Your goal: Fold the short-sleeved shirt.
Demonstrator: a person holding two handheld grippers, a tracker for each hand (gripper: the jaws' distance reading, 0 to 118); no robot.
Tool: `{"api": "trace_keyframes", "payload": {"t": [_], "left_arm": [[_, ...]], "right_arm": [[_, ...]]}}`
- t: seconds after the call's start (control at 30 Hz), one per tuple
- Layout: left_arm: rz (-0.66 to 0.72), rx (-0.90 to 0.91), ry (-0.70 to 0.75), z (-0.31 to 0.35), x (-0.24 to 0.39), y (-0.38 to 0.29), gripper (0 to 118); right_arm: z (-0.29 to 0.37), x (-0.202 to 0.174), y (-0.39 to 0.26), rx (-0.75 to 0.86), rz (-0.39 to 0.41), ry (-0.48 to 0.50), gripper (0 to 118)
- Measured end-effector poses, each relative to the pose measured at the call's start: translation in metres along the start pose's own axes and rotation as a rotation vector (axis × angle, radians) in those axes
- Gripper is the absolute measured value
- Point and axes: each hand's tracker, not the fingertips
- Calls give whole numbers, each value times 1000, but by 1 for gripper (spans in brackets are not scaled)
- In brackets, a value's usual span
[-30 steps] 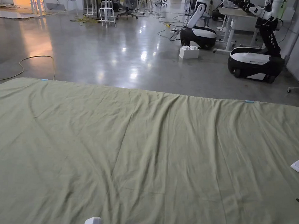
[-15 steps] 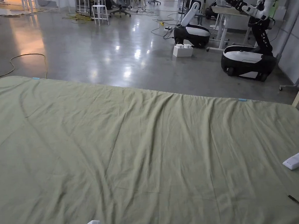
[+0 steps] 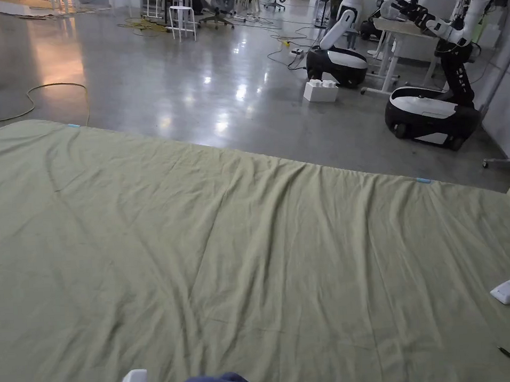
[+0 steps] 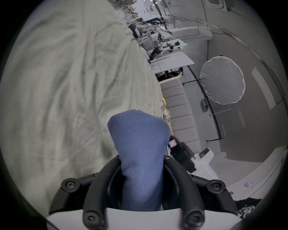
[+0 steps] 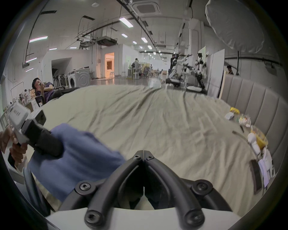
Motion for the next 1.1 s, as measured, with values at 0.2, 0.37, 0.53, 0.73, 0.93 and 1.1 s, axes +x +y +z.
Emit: {"api": "trace_keyframes", "payload": {"t": [0.2,0.37,0.53,0.73,0.93,1.1], "left_arm": [[-44,26,78,72,1,19,31],[-51,51,207,137,-12,50,31],[-35,82,328,206,-6,80,31],[10,146,495,276,-1,113,31],[49,131,693,306,-3,130,31],[35,121,901,289,-1,124,37]], "right_arm": [[4,34,66,138,-31,-71,0],[-1,58,107,198,-69,-127,0],[1,74,128,237,-90,-162,0],[3,85,134,256,-92,-184,0],[1,87,130,239,-115,-192,0],[-5,83,125,222,-102,-184,0]]}}
